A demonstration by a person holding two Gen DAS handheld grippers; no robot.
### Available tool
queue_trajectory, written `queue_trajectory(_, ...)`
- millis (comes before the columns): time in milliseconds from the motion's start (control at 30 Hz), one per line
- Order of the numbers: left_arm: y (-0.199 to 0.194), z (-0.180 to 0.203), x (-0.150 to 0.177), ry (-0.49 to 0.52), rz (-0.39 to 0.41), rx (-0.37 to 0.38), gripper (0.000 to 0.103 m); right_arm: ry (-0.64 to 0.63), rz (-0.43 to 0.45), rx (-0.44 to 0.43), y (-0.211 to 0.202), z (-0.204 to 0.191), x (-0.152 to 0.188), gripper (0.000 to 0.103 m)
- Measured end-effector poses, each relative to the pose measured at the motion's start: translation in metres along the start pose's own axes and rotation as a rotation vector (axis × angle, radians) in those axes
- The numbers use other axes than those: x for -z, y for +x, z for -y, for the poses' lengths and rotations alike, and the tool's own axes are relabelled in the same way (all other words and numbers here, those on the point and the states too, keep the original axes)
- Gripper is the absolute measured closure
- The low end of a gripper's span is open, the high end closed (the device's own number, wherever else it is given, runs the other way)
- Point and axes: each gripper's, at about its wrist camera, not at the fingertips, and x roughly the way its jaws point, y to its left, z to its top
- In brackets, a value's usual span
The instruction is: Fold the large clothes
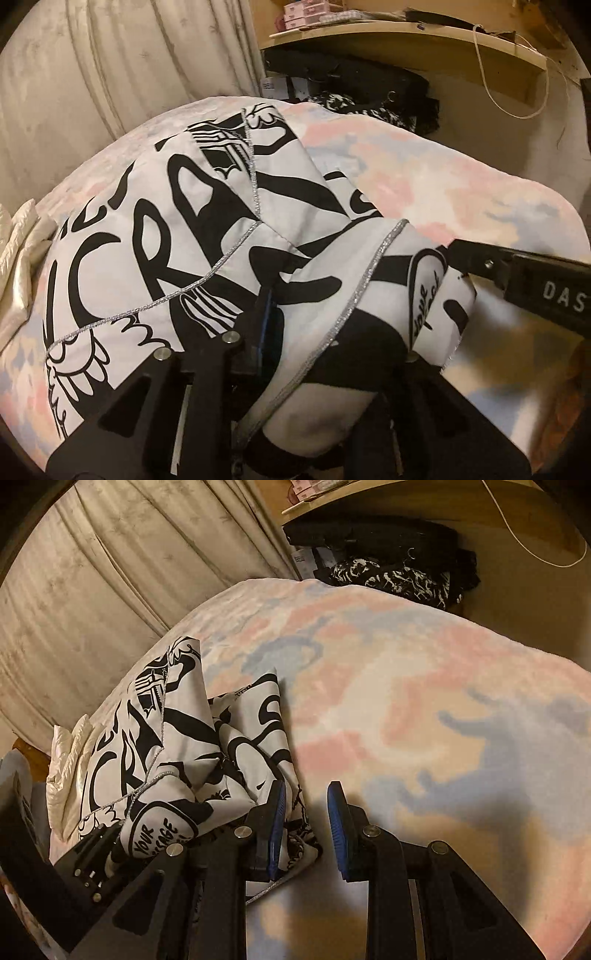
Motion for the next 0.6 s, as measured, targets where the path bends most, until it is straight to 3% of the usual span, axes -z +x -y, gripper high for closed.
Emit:
queue_trajectory(133,-0.016,-0.003,-0.003,0.016,-0.015,0.005,0.078,-0.015,0.012,0.006,0.004,0.001,-0.004,0.066)
queue_trajectory(333,-0.053,-0.011,-0.013,-0.007,-0.046,0.022,0.066,-0.045,0.045,-0.004,-0.025,-0.006,-0.011,0.064)
queue_trajectory(467,-0.081,-0.011,-0.007,-0.011,-0.05,0.08,0.057,-0.038,0.045,-0.056,-0.049,-0.01,-0.019,0.064)
queue_trajectory(600,-0.116,-0.021,0.001,-0.017,-0.028,0.129,0.057,-0.041,0.032,-0.123,-0.063,-0.019,-0.028,0.054)
